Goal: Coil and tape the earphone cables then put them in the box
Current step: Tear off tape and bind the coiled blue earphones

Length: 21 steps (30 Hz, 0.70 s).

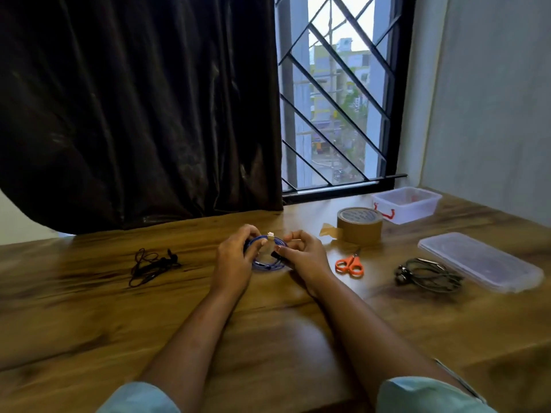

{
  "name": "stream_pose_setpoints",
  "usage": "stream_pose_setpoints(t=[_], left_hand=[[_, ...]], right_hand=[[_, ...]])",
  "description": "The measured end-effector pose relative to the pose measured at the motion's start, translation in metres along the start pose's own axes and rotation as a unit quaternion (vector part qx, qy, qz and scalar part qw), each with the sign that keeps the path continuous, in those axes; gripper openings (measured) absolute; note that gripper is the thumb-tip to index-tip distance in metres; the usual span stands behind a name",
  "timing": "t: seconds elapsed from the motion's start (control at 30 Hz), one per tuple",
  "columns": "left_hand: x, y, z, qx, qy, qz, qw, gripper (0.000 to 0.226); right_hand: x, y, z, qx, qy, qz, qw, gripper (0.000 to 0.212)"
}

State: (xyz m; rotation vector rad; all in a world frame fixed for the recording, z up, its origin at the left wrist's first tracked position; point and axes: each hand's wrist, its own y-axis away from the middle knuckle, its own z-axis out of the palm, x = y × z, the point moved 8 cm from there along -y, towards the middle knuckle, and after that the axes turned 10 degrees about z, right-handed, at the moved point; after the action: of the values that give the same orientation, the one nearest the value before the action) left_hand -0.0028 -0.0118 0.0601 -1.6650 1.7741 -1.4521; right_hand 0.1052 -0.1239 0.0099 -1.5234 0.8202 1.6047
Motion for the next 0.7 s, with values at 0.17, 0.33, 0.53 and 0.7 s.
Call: stream_pose_setpoints(t=[0.17, 0.33, 0.53, 0.7], left_hand=[[0.015, 0.003, -0.001, 0.012, 0.016, 0.001, 1.0, 0.006], [0.047, 0.015, 0.016, 0.011, 0.032, -0.012, 0.999, 0.012], [0.095, 0.035, 0.04, -0.067, 0.1, -0.036, 0.992, 0.023], [0.127, 0.041, 0.042, -0.044, 0.107, -0.009, 0.993, 0.025]], right_hand=[[-0.008, 0.022, -0.013, 0.051, 0.009, -0.034, 0.998, 0.016], [-0.019, 0.05, -0.043, 0.091, 0.01, -0.054, 0.994, 0.016], [-0.018, 0.089, -0.093, 0.019, -0.034, -0.046, 0.998, 0.023], [-0.032, 0.115, -0.114, -0.049, -0.007, -0.084, 0.995, 0.035]])
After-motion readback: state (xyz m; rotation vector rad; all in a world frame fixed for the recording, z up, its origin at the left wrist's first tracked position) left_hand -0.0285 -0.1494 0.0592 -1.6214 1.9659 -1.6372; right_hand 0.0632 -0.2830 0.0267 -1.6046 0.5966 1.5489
